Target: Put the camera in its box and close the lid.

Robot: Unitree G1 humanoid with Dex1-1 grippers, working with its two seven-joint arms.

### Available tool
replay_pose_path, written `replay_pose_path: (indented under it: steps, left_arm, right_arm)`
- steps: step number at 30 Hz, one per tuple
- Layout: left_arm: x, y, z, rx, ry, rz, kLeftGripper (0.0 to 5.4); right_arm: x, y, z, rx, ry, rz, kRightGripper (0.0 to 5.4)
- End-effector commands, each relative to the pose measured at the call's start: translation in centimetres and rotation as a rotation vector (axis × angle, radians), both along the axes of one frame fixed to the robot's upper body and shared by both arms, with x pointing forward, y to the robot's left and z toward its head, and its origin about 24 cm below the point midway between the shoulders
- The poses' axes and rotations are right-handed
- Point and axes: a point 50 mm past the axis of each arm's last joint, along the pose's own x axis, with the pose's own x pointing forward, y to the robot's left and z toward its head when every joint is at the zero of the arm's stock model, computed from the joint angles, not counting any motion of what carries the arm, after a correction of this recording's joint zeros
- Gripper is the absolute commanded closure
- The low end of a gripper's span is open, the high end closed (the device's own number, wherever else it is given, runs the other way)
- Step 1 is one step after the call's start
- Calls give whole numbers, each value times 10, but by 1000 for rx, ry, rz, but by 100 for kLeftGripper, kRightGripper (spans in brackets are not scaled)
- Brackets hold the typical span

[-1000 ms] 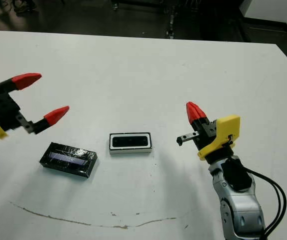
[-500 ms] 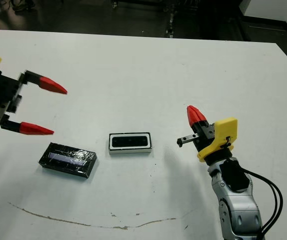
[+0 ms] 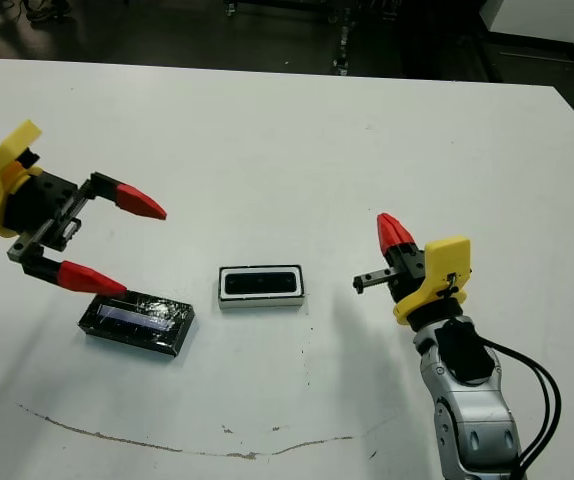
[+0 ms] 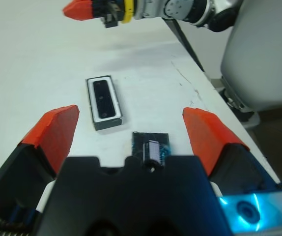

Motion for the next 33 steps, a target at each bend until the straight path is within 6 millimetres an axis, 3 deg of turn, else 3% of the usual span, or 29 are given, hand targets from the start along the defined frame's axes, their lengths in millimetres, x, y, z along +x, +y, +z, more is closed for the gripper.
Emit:
replay_pose_path:
  steps: [1,33]
  left_arm:
    - [-7,4,-5,42,50,1,0]
    - [-21,7,-19,315,5,-38,0]
  right_arm:
    - [-2,-4,-4,-14,14,-10,539]
    - [-3,-3,-4,-22,19,-11,539]
